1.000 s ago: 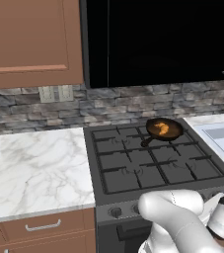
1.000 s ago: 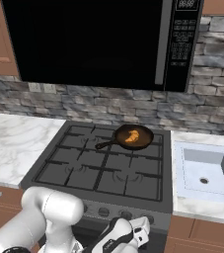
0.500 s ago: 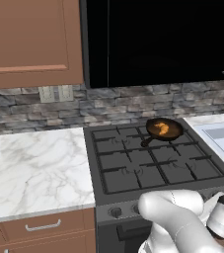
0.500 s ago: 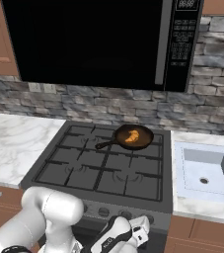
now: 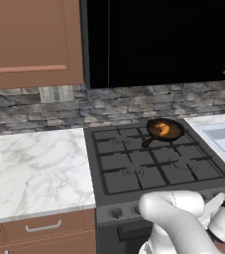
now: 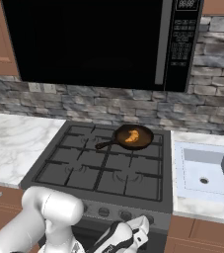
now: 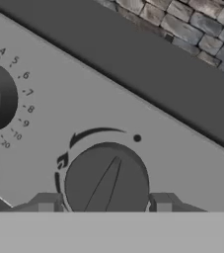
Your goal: Pick the croissant and place it on the pan. Then turn on the stove to warm the croissant.
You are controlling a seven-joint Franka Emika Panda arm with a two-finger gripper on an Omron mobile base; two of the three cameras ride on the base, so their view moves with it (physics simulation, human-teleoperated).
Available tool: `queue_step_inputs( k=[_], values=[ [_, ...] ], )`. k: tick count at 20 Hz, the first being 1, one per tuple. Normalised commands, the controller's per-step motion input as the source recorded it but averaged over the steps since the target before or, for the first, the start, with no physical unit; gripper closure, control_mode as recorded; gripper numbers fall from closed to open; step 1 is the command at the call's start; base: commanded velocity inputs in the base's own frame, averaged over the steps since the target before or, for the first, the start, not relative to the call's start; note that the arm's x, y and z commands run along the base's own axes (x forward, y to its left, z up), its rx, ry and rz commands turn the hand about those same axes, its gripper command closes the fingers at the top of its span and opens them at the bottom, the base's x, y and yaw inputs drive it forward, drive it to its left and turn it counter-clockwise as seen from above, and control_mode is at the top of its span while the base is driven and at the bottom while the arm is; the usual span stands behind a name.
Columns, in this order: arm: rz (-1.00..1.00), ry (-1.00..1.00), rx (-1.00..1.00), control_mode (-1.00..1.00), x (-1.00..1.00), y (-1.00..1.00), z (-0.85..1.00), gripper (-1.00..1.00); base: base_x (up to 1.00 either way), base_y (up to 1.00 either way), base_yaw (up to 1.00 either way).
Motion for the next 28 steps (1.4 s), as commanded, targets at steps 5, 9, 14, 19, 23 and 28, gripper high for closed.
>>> queue_step_inputs(
  k=[5, 9, 14, 19, 23, 28],
  values=[
    [0.0, -0.05, -0.09, -1.0, 0.0, 0.0, 0.15, 1.0, 0.0, 0.0, 0.0],
    [0.0, -0.01, -0.15, -1.0, 0.0, 0.02, 0.31, 1.0, 0.0, 0.0, 0.0],
    [0.0, 0.0, -0.24, -1.0, 0.0, 0.12, 0.38, 1.0, 0.0, 0.0, 0.0],
    [0.0, 0.0, -0.3, -1.0, 0.0, 0.16, 0.26, 1.0, 0.0, 0.0, 0.0],
    [0.0, 0.0, -0.28, -1.0, 0.0, 0.18, 0.1, 1.0, 0.0, 0.0, 0.0],
    [0.0, -0.03, -0.25, -1.0, 0.0, 0.25, 0.02, 1.0, 0.0, 0.0, 0.0]
  ],
)
